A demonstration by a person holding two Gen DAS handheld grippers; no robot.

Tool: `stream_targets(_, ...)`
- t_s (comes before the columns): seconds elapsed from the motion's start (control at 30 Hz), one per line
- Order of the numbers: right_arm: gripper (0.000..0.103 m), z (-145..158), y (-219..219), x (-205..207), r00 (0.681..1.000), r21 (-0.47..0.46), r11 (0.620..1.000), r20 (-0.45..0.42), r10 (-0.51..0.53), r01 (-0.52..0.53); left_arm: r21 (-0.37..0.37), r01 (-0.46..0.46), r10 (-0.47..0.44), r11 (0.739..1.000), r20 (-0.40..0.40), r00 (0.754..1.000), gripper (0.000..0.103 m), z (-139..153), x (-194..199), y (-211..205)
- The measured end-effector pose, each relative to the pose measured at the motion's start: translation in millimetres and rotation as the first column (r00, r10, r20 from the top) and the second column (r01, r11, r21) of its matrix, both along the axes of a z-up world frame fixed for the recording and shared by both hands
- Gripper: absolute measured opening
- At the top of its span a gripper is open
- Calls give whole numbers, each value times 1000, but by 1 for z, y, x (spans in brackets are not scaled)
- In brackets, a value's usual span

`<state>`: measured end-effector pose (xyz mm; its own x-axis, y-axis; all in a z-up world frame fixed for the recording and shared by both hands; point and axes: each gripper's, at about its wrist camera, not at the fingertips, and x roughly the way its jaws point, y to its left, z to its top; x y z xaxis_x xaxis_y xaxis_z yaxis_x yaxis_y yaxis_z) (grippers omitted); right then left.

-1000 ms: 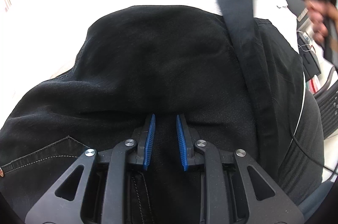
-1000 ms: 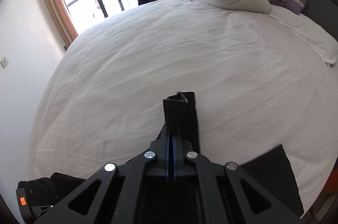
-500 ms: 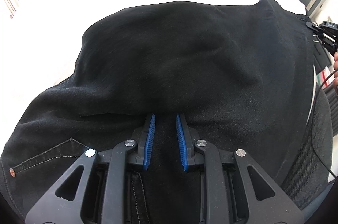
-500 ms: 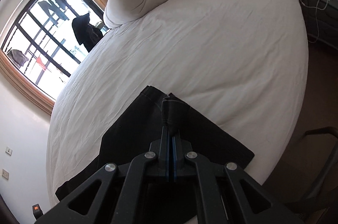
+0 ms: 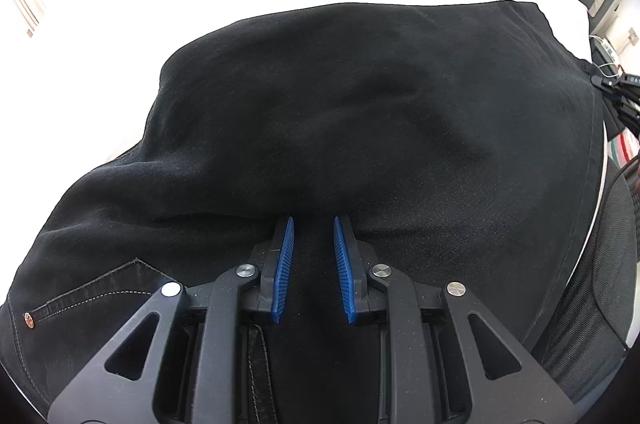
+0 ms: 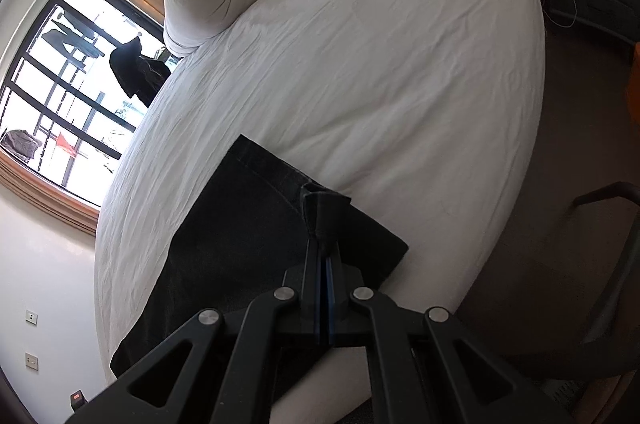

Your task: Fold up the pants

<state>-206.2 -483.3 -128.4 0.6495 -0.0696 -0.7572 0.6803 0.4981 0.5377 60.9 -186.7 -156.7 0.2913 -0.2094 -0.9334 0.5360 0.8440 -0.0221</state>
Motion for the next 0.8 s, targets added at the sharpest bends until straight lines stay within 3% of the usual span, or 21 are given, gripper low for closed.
stream_targets(0.23,2,-9,-2,-3,1000,12,1000,-6,-7,7,-5,-1,1,1000,2,1000,20,-5,-2,8)
stream_targets(0.53,3,18,6,-6,1000,-28,1000,19,7,-6,-10,-1,1,1000,13,1000,20,2,-3,15)
stream_targets(0.7,3,-12,1,-10,999,40,999,-43,-16,18,-16,-5,6,1000,14,1000,20,2,-3,17)
stream_targets(0.8,0,-20,0,-13,999,48,999,-37,-22,24,-15,-7,7,1000,23,1000,20,2,-5,18)
